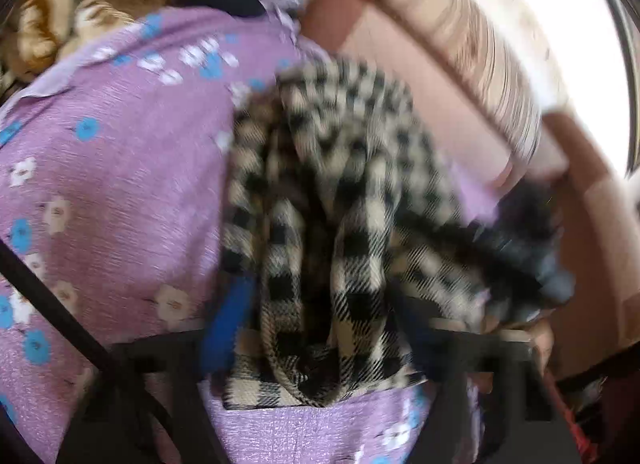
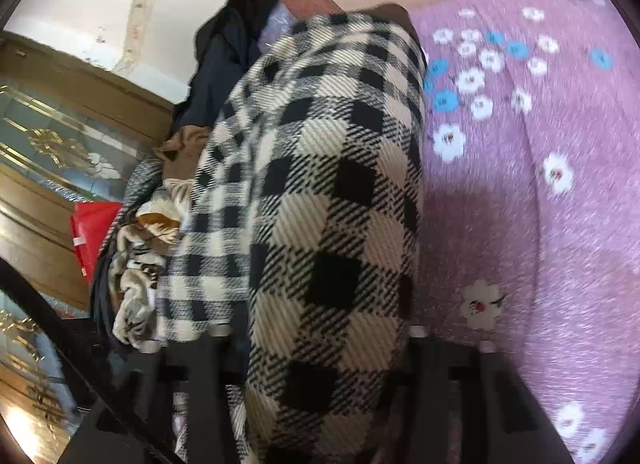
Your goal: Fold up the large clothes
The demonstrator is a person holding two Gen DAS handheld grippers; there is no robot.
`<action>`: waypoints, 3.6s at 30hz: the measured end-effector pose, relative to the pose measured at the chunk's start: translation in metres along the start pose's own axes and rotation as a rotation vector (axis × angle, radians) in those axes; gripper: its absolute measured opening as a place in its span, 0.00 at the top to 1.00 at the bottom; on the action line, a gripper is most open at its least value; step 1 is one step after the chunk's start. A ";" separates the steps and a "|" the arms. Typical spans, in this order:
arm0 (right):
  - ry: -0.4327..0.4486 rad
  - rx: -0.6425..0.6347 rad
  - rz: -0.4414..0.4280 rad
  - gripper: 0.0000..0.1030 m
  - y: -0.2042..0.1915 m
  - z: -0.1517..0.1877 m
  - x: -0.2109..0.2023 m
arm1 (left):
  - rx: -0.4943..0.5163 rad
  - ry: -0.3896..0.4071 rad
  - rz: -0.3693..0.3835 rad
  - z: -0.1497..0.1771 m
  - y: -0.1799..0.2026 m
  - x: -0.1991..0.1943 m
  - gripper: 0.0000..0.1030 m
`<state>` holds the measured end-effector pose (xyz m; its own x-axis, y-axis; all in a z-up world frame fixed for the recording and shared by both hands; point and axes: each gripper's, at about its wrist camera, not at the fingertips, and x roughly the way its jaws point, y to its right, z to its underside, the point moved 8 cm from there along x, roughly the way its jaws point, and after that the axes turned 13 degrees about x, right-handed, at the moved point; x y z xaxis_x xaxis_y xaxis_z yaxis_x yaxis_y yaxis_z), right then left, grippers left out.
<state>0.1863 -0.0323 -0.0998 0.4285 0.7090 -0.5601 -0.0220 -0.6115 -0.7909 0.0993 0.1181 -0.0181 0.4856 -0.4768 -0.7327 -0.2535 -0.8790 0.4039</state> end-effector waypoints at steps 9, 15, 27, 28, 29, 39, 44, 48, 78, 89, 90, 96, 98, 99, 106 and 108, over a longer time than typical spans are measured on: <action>0.140 -0.116 0.068 0.66 -0.007 -0.014 -0.090 | 0.126 0.038 0.071 -0.017 0.089 0.017 0.85; 0.087 -0.174 0.337 0.47 0.039 -0.002 -0.079 | 0.133 -0.090 -0.003 0.002 0.084 0.047 0.86; 0.377 -0.359 0.448 0.42 -0.015 0.018 -0.166 | 0.095 -0.100 -0.030 0.010 0.067 0.035 0.86; 0.389 -0.377 0.431 0.42 -0.026 0.020 -0.167 | 0.102 -0.098 -0.035 0.010 0.067 0.034 0.86; 0.372 -0.388 0.418 0.43 -0.034 0.018 -0.162 | 0.100 -0.094 -0.028 0.009 0.067 0.032 0.86; 0.013 -0.388 0.404 0.88 -0.034 0.013 -0.001 | 0.120 -0.106 -0.075 0.013 0.060 0.036 0.86; -0.001 -0.313 0.362 0.95 -0.033 0.001 0.039 | 0.097 -0.113 -0.086 0.013 0.049 0.042 0.86; -0.016 -0.350 0.374 0.95 -0.040 -0.002 0.034 | 0.090 -0.116 -0.083 0.013 0.049 0.044 0.85; 0.186 -0.475 0.436 0.91 -0.038 0.043 -0.089 | 0.093 -0.011 -0.054 0.000 0.052 0.006 0.81; 0.035 -0.359 0.437 0.90 0.042 0.135 -0.083 | 0.121 -0.161 -0.158 0.025 0.043 0.040 0.71; 0.039 -0.347 0.430 0.90 0.042 0.135 -0.085 | 0.119 -0.160 -0.160 0.025 0.042 0.040 0.69; 0.068 -0.344 0.434 0.90 0.043 0.138 -0.098 | 0.121 -0.159 -0.178 0.024 0.037 0.036 0.60; 0.074 -0.344 0.439 0.90 0.041 0.138 -0.099 | 0.136 -0.155 -0.189 0.022 0.038 0.034 0.60; 0.078 -0.337 0.437 0.90 0.041 0.138 -0.102 | 0.143 -0.148 -0.193 0.022 0.040 0.030 0.60; 0.182 -0.258 0.365 0.78 0.027 0.131 -0.151 | 0.134 -0.048 -0.206 0.015 0.037 -0.004 0.60; 0.235 -0.246 0.359 0.77 0.024 0.122 -0.168 | 0.130 -0.015 -0.185 0.013 0.039 -0.010 0.60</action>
<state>0.0036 -0.1231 -0.0549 0.6254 0.3576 -0.6935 -0.0037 -0.8874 -0.4610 0.0737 0.0884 -0.0024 0.5211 -0.3069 -0.7964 -0.2676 -0.9448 0.1890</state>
